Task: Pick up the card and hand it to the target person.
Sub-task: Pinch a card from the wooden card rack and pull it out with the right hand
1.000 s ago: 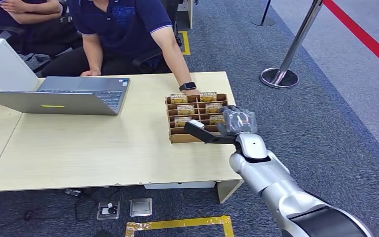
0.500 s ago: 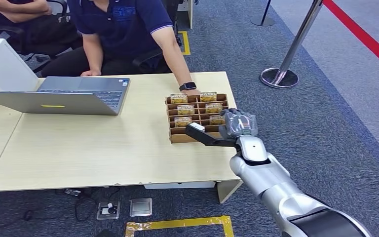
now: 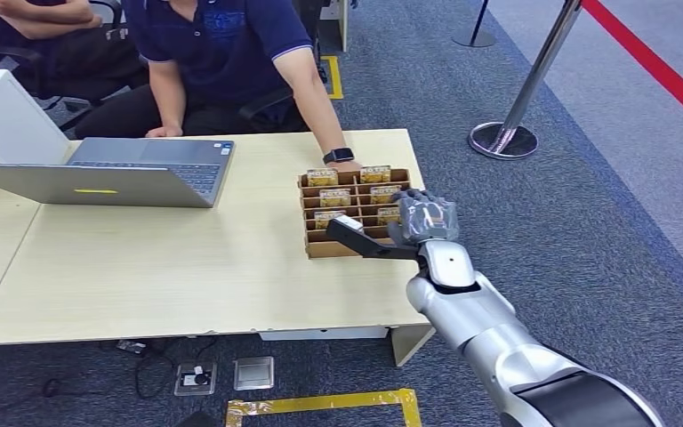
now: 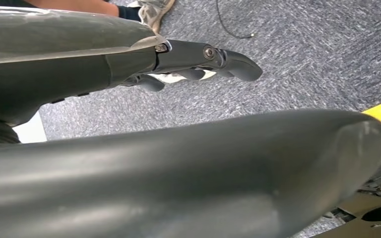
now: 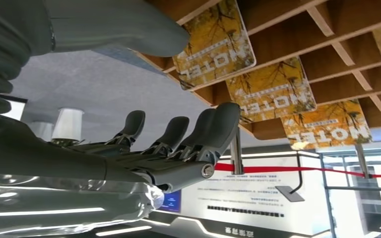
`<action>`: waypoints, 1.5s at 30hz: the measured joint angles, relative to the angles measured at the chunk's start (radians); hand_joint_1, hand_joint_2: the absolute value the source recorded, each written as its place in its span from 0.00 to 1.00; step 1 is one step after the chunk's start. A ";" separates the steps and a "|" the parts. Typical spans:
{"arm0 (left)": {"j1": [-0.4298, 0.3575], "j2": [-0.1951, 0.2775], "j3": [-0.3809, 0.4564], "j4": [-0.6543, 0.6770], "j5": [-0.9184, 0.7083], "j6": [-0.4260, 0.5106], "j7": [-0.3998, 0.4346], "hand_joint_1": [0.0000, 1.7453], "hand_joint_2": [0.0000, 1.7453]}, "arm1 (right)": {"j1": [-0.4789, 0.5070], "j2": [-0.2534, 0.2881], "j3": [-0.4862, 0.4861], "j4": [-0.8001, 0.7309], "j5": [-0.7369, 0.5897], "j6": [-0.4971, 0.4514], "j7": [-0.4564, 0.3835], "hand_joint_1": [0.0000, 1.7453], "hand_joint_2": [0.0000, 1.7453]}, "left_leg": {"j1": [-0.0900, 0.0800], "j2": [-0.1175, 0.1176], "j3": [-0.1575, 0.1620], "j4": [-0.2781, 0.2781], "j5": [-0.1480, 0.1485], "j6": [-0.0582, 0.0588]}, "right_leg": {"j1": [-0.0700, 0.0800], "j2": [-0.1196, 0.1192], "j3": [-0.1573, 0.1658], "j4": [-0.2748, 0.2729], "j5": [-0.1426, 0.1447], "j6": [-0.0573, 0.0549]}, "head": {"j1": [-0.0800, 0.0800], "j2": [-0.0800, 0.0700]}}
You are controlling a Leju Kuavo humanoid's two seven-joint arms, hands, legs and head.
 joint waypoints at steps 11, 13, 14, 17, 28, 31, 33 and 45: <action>0.000 0.000 0.000 0.000 0.000 -0.001 0.000 0.00 0.00 | -0.001 0.000 0.000 0.001 0.000 0.000 0.000 0.62 1.00 | 0.000 0.000 0.000 0.000 0.000 0.000 | 0.000 0.000 0.000 0.000 0.000 0.000 | 0.000 0.000; 0.000 0.000 0.000 0.000 0.000 -0.001 0.000 0.00 0.00 | -0.001 0.000 0.000 0.001 0.000 0.000 0.000 0.63 1.00 | 0.000 0.000 0.000 0.000 0.000 0.000 | 0.000 0.000 0.000 0.000 0.000 0.000 | 0.000 0.000; 0.000 0.000 0.000 0.000 0.000 -0.001 0.000 0.00 0.00 | -0.001 0.000 0.000 0.001 0.000 0.001 0.000 0.65 1.00 | 0.000 0.000 0.000 0.000 0.000 0.000 | 0.000 0.000 0.000 0.000 0.000 0.000 | 0.000 0.000; 0.000 0.000 0.000 0.000 0.000 -0.002 0.000 0.00 0.00 | -0.001 0.000 0.000 0.002 0.000 0.001 0.000 0.68 1.00 | 0.000 0.000 0.000 0.000 0.000 0.000 | 0.000 0.000 0.000 0.000 0.000 0.000 | 0.000 0.000; 0.000 0.000 0.000 0.000 0.000 -0.003 0.000 0.00 0.00 | -0.001 0.000 0.000 0.003 0.000 0.001 0.001 0.72 1.00 | 0.000 0.000 0.000 0.000 0.000 0.000 | 0.000 0.000 0.000 0.000 0.000 0.000 | 0.000 0.000; 0.000 0.000 0.000 0.000 0.000 -0.003 0.000 0.00 0.00 | -0.001 0.000 0.000 0.003 0.001 0.001 0.002 0.72 1.00 | 0.000 0.000 0.000 0.000 0.000 0.000 | 0.000 0.000 0.000 0.000 0.000 0.000 | 0.000 0.000; 0.000 0.000 0.000 0.000 0.000 -0.004 0.000 0.00 0.00 | -0.001 0.000 0.000 0.004 0.001 0.001 0.002 0.75 1.00 | 0.000 0.000 0.000 0.000 0.000 0.000 | 0.000 0.000 0.000 0.000 0.000 0.000 | 0.000 0.000; 0.000 0.000 0.000 0.000 0.000 -0.007 0.001 0.00 0.00 | -0.001 0.000 0.000 0.008 0.005 0.002 0.003 0.89 1.00 | 0.000 0.000 0.000 0.000 0.000 0.000 | 0.000 0.000 0.000 0.000 0.000 0.000 | 0.000 0.000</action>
